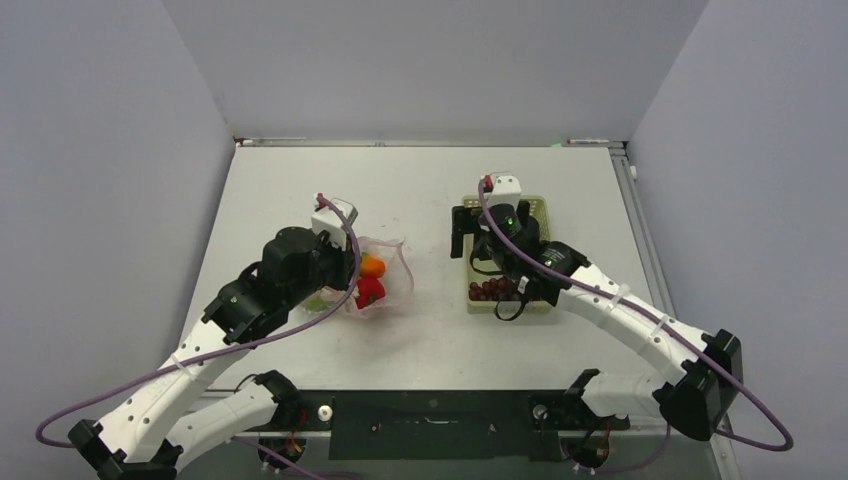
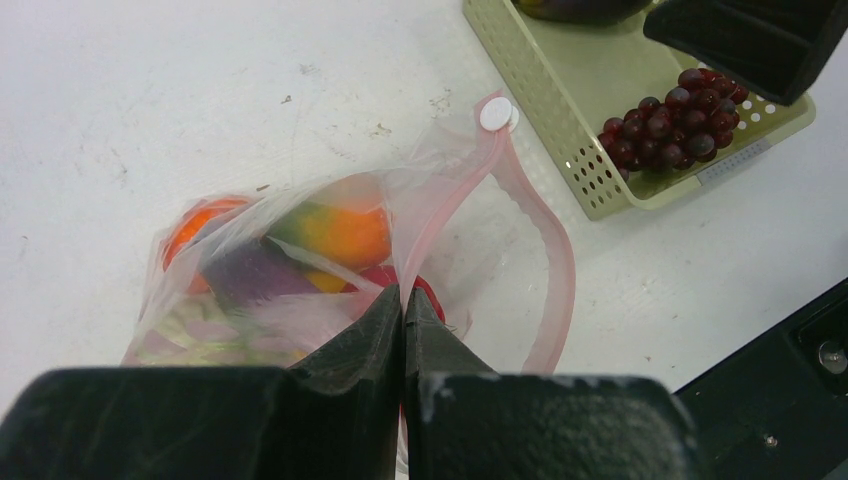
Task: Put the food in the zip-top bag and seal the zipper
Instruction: Pick up the fake vegetable from the bin.
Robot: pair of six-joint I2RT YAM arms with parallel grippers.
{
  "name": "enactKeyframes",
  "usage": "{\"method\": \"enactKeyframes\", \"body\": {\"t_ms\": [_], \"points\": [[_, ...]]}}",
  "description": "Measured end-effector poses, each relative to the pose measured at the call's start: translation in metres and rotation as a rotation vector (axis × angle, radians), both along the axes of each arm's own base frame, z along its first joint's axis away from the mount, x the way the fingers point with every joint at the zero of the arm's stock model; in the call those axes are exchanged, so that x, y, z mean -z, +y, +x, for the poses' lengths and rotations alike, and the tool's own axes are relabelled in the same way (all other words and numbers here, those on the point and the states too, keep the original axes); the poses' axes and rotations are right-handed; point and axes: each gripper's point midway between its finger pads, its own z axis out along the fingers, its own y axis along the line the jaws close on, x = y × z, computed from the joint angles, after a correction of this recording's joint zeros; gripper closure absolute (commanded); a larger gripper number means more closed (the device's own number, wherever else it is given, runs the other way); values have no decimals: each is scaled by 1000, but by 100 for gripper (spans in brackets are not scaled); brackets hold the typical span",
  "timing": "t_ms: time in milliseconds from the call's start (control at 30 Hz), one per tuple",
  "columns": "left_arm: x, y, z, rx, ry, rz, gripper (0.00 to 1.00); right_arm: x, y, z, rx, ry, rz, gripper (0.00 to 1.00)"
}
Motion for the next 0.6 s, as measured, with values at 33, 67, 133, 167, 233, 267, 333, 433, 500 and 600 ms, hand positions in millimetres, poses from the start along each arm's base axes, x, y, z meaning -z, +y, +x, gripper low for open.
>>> {"method": "enactKeyframes", "body": {"t_ms": [33, 67, 133, 167, 233, 267, 333, 433, 500, 600], "points": [[0, 0, 0, 0, 0, 0, 100, 2, -6, 4, 24, 2, -2, 0], [0, 0, 0, 0, 0, 0, 100, 3, -13, 9, 53, 5, -2, 0], [0, 0, 0, 1, 0, -1, 100, 7, -23, 17, 112, 9, -2, 0], [0, 0, 0, 1, 0, -1, 100, 9, -27, 20, 143, 12, -1, 0], [0, 0, 0, 1, -1, -1, 100, 14, -36, 27, 206, 17, -1, 4], [0, 0, 0, 2, 0, -1, 100, 17, -39, 30, 239, 18, 0, 6], [0, -1, 0, 3, 0, -2, 100, 23, -46, 36, 305, 21, -1, 7], [0, -1, 0, 3, 0, -2, 100, 36, -56, 42, 399, 34, -12, 7], [0, -1, 0, 4, 0, -2, 100, 45, -62, 45, 458, 45, -17, 9], [0, -1, 0, 3, 0, -2, 100, 56, -71, 48, 538, 57, -13, 10]]}}
